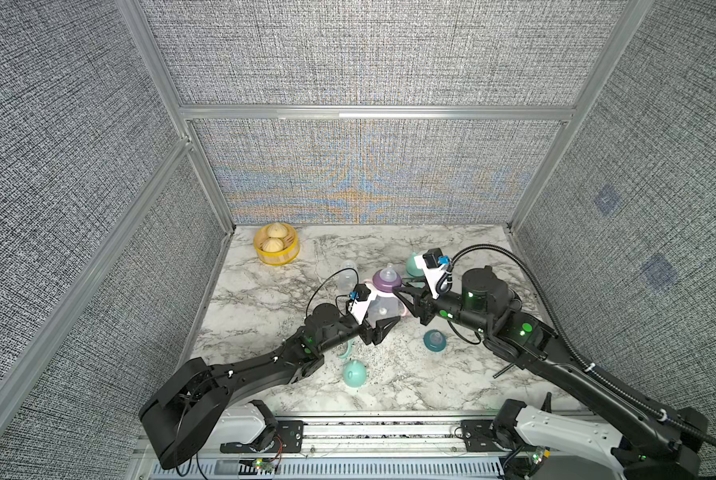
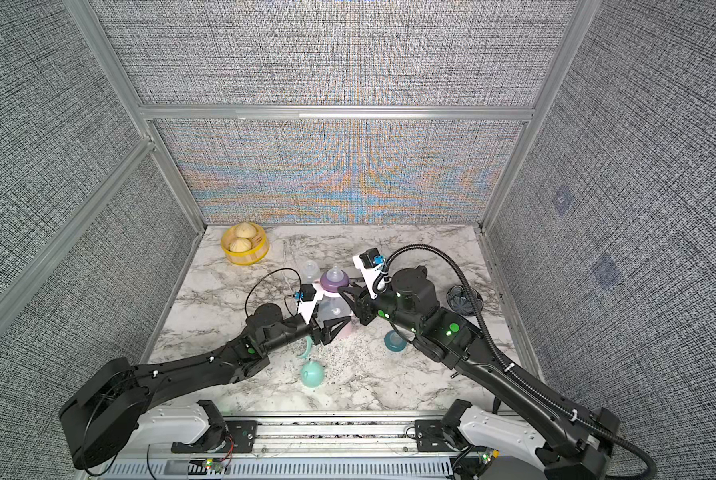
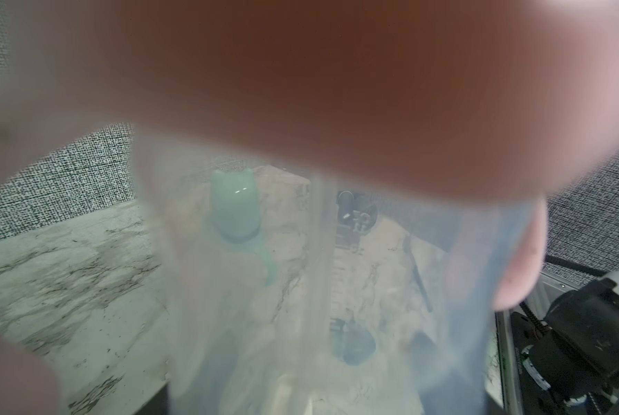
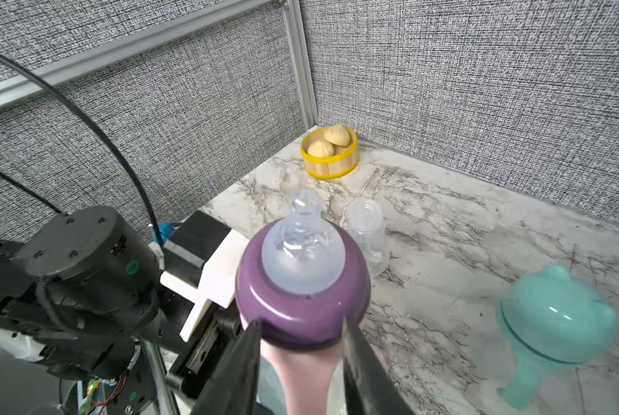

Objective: Assemble the baby bottles
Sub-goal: Screw the nipple onto the baby bottle.

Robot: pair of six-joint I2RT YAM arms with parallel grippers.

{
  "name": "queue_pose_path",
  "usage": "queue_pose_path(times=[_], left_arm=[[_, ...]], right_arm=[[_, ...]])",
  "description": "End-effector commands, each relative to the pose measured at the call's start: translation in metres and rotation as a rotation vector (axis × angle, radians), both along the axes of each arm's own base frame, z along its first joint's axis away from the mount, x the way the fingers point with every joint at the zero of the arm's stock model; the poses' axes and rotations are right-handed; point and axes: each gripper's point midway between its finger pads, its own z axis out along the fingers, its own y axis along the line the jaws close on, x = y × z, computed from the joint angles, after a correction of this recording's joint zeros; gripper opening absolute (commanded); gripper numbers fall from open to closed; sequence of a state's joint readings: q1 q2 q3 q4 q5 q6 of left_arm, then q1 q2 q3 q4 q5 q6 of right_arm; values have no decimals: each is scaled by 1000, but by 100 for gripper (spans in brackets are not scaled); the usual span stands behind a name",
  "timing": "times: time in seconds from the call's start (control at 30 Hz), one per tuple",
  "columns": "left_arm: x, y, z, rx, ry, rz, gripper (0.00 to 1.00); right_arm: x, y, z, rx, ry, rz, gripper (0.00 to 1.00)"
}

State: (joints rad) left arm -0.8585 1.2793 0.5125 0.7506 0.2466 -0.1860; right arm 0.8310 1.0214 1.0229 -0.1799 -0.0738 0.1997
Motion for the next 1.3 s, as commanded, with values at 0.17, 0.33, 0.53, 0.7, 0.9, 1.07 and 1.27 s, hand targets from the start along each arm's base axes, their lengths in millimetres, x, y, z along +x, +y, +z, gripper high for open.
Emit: queue_pose_path(times=[0.17, 0.33, 0.53, 0.7, 0.9, 1.07, 1.27], left_arm=[[-9, -5, 23, -47, -105, -57, 0], [-10, -3, 22, -49, -104, -54, 0], [-18, -4, 24, -56, -107, -98, 0], [-33, -12, 29, -68, -105, -199, 0], [-39, -20, 29, -64, -78, -266, 0], [-40, -22, 28, -58, -73, -277, 0], [-37, -25, 23, -43, -59, -278, 0]], right_arm=[[-2, 5, 8, 18, -16, 8, 65], [-7, -7, 17, 0, -28, 8, 76], [-12, -14, 22, 17, 2, 82, 85], [-9, -11, 19, 24, 34, 134, 87], [-10, -1, 13, 27, 56, 188, 87], [-7, -1, 9, 31, 54, 177, 84], [-3, -4, 10, 41, 41, 145, 75]])
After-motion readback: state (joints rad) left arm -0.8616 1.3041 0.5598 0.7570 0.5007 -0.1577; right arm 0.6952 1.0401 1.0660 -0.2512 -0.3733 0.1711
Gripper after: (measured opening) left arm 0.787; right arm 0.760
